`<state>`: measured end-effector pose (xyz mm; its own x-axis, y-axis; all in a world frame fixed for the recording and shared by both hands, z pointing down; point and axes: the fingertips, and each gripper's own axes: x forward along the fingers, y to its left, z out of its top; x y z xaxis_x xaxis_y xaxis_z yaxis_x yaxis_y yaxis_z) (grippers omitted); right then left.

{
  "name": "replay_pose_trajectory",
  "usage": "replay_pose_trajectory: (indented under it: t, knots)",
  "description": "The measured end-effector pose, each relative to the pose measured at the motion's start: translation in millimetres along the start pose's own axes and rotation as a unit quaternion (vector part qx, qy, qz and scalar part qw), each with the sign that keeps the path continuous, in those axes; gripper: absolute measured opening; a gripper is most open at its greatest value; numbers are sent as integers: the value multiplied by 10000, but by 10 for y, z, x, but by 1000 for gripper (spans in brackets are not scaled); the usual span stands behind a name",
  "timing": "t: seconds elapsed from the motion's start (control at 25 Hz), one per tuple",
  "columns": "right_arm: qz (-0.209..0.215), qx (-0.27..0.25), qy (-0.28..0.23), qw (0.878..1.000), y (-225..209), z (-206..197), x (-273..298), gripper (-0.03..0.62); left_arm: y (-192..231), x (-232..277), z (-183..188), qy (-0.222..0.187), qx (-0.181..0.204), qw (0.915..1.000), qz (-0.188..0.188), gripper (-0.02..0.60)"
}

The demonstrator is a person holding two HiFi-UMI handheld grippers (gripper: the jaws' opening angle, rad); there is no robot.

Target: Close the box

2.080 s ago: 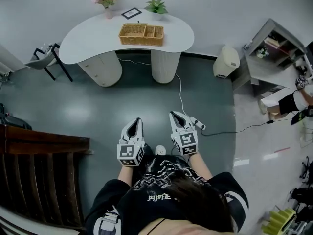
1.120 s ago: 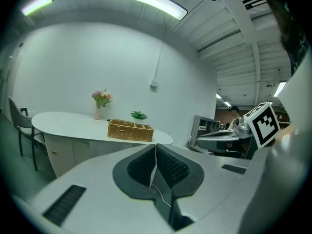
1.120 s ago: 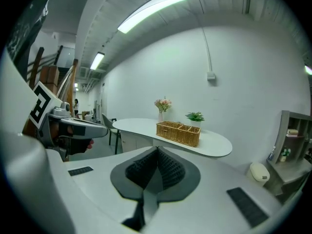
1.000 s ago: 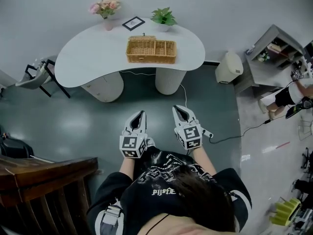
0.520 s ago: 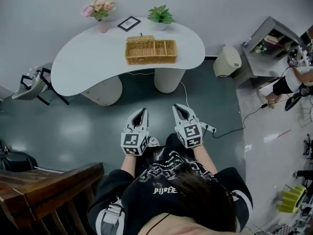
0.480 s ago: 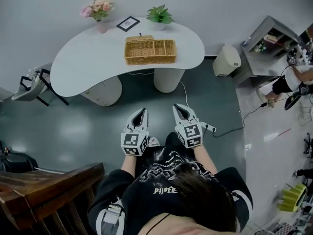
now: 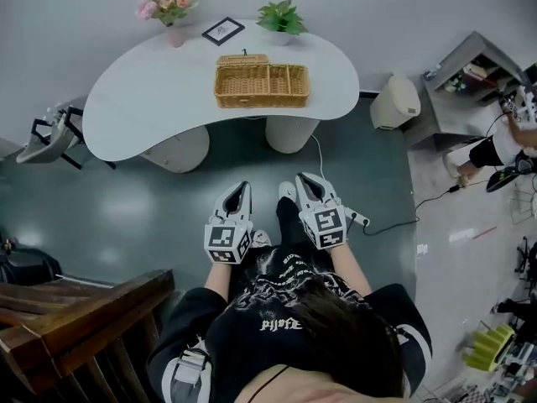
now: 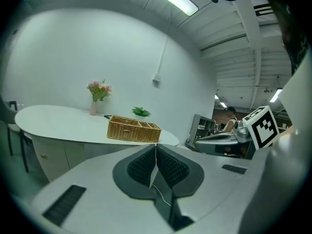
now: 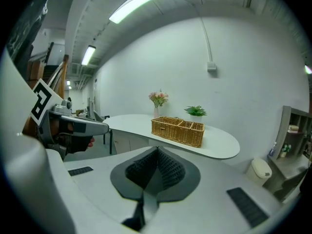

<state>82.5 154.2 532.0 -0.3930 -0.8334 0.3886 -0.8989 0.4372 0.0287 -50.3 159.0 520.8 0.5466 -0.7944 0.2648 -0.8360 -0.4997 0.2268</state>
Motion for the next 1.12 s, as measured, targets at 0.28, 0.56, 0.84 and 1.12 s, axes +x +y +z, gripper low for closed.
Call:
replay_pose_trajectory:
  t: [0.28,0.56,0.84,1.12]
  knots:
    - [280,97,-138,9995,-415,252,547,25,215,486,197,-4,-40,9996,276,25]
    - [554,45,-270,9981,-833,547,1066,25,375,1078,477,-134,-198,9988,437,25]
    - [790,501,-501,9944,-1310,882,1485,25,475,1698,744,-142,-124,9980,611,25]
    - [1224,255,-529,9907,-1730,1097,1867,25,552,2168,921,-319,-316,9940,997,25]
